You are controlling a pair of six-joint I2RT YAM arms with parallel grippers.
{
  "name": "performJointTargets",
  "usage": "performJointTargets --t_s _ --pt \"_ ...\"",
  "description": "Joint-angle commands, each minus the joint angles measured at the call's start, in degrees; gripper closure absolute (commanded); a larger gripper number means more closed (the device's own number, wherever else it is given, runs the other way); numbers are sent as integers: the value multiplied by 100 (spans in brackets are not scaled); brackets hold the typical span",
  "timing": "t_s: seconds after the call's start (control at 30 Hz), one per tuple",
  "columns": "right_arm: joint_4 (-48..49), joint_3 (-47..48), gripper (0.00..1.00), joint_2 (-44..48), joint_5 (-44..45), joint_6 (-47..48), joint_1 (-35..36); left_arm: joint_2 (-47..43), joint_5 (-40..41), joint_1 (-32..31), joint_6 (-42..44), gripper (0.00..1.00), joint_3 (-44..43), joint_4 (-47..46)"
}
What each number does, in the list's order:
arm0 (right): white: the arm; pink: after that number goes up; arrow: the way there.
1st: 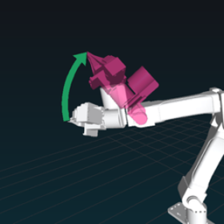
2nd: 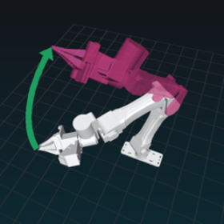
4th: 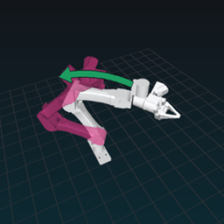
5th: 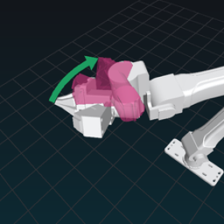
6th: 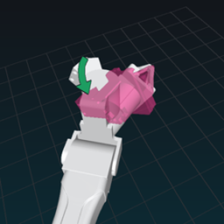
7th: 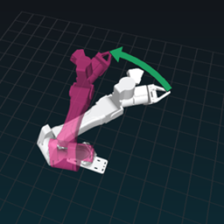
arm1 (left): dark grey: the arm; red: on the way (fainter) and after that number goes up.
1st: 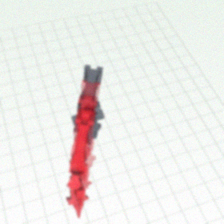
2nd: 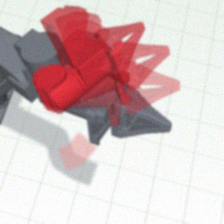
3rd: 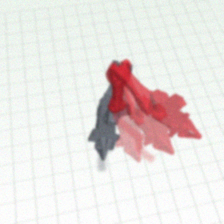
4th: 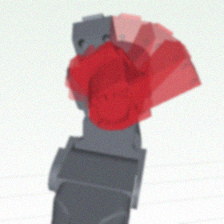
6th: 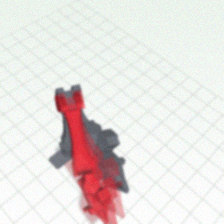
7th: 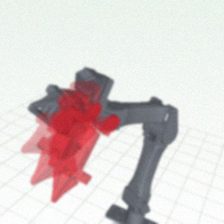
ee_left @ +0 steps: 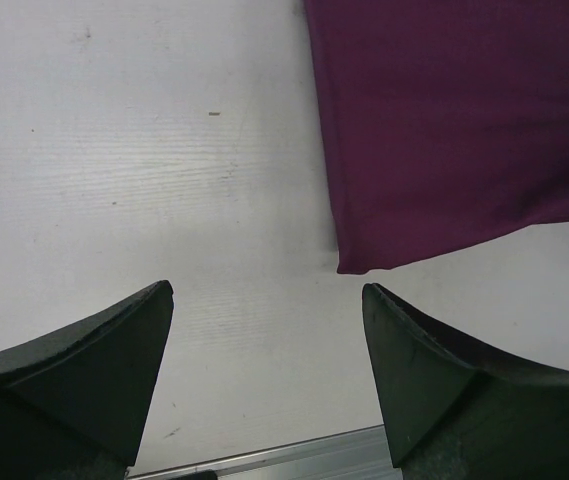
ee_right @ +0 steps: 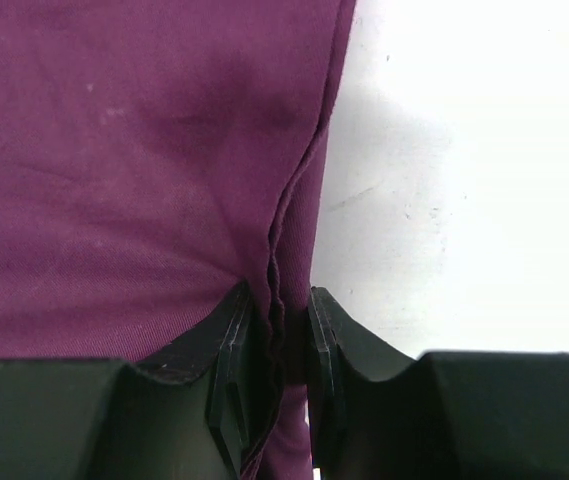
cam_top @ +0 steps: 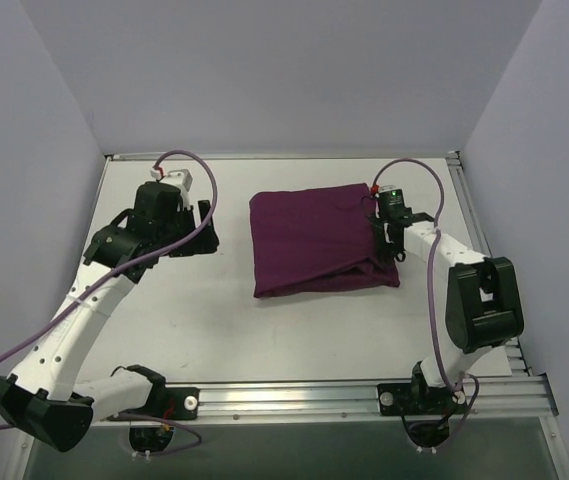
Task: Open and lay out the surgical kit
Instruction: Adjust the surgical kit at the center of the board.
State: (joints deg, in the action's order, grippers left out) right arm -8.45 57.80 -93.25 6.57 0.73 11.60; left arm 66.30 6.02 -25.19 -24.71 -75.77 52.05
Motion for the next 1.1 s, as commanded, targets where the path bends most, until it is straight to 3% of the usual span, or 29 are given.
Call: performJointTargets --t_s 0.0,0.07,0.3,0.6,0.63,0.73,0.77,0.97,1.07 --pt "-384 344 100 -377 -14 -107 88 189 -171 14 19 15 -70 -169" --pt "-508 477 100 -614 -338 -764 132 434 -206 14 36 15 -149 -152" --pt "-508 916 100 -1036 -525 -1584 387 1305 -373 58 89 15 -570 6" --pt "-613 1646 100 -1722 -271 -1621 405 1974 -532 172 291 16 -1089 147" --pt "-693 1742 97 -1801 -235 -1498 379 1974 -549 172 309 16 -1081 147" --pt "-825 1814 56 -1680 -252 -1549 378 1957 -550 181 353 16 -1028 121" --pt "-816 1770 49 -1600 -340 -1619 379 1957 -541 190 370 16 -1019 112" --pt "-992 1541 17 -608 -244 -2077 423 1974 -470 190 502 16 -1159 130" --pt "-1395 1716 16 -273 -103 -2060 414 1931 -505 164 529 17 -1160 112"
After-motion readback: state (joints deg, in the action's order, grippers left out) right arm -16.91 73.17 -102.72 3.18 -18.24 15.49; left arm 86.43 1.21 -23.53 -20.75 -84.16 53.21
